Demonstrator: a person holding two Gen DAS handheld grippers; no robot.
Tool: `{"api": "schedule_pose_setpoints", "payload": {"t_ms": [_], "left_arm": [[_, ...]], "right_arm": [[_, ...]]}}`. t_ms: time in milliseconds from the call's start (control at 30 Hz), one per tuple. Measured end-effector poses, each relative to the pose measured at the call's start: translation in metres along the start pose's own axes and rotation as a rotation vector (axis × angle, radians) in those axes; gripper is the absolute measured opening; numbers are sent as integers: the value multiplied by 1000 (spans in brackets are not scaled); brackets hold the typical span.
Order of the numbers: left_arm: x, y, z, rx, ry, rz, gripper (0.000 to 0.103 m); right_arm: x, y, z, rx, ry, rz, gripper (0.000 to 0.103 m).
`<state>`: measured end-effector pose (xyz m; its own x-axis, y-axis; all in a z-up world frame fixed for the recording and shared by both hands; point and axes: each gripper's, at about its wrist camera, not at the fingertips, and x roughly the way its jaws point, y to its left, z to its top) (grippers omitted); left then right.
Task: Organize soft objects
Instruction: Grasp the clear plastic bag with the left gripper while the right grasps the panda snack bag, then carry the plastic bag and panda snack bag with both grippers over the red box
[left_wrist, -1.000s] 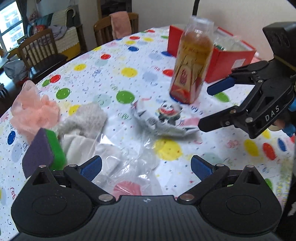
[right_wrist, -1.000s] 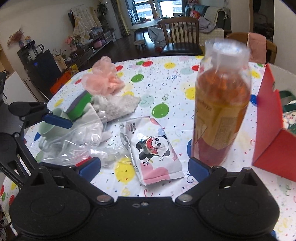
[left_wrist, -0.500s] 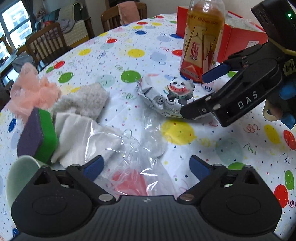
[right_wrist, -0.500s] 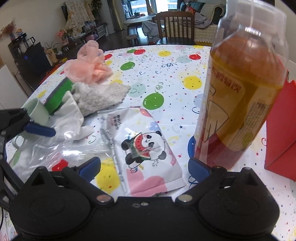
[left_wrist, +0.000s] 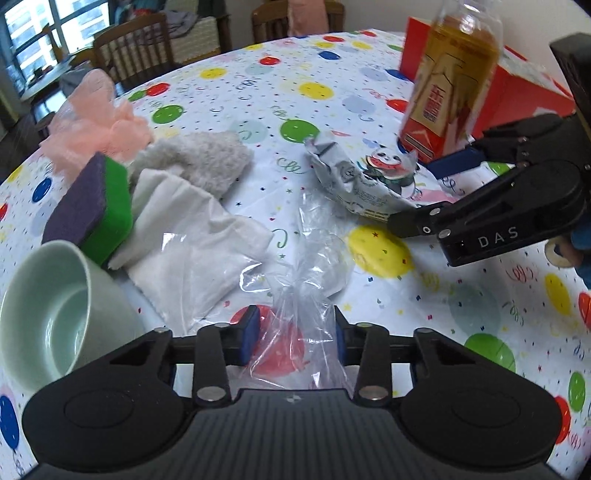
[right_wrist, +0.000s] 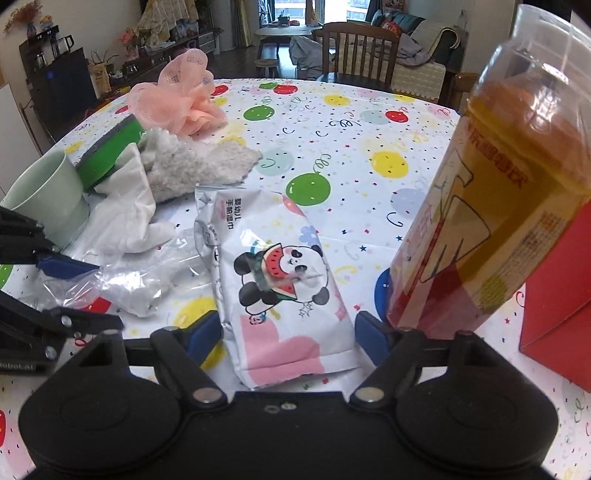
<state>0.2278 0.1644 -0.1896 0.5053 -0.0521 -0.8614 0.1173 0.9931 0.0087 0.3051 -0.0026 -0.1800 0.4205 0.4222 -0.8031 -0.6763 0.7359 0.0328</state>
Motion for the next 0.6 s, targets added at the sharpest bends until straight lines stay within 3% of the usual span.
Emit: {"api": "schedule_pose_setpoints", "payload": {"t_ms": [300,600], "left_arm": [[-14,1,-4,-106,-58,14,26],[-42,-2,-8,-232,-120,-9,24]], "right_arm": [[-12,3,-2,7,-15,-18,68],[-56,-4,-12,84,-65,18,67]]}}
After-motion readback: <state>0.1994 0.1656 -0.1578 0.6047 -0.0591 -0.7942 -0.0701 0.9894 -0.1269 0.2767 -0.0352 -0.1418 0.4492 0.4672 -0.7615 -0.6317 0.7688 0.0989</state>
